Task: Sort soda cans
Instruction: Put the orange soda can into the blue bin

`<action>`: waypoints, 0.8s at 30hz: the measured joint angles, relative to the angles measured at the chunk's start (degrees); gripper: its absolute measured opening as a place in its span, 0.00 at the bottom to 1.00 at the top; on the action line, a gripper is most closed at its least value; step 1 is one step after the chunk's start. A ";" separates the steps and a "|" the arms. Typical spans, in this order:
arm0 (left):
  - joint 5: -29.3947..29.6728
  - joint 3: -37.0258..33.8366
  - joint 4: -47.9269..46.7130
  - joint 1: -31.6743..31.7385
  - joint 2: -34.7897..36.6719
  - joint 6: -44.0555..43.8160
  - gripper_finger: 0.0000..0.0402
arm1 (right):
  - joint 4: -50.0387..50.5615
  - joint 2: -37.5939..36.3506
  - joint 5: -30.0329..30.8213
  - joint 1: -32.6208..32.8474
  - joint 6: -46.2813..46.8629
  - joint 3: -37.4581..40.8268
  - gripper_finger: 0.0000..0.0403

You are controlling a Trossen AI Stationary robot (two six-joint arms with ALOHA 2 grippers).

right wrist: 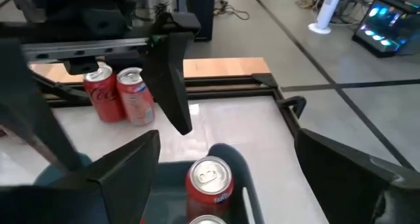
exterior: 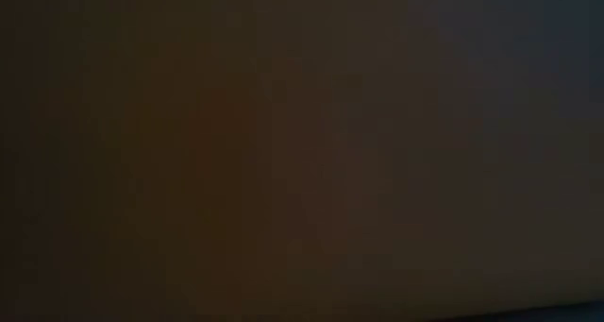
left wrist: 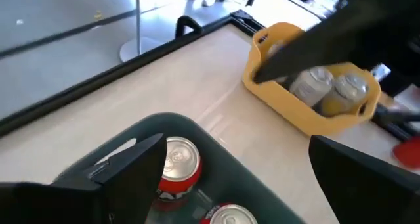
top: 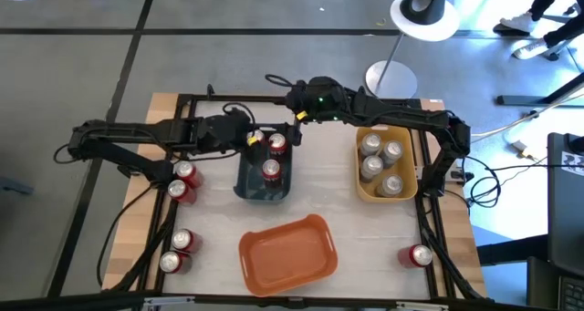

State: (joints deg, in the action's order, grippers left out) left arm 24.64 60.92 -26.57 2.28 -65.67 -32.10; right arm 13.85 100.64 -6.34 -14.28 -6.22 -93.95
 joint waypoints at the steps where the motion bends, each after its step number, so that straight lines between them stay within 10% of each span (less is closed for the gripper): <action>1: 0.12 -0.01 0.19 0.10 0.00 -1.70 0.89 | -0.13 0.00 0.28 0.01 -0.02 0.00 0.87; 13: -0.02 0.46 -2.69 0.09 1.32 -16.12 0.89 | 9.88 -0.31 0.02 0.02 -0.05 -0.02 0.87; 24: -1.06 10.08 -48.94 -0.14 2.90 -36.51 0.89 | 15.83 -0.31 -1.20 0.02 -2.52 -0.04 0.87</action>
State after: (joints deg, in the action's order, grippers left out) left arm 23.59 71.00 -75.52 2.13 -62.76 -68.61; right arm 29.67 100.33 -7.54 -14.26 -8.73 -94.00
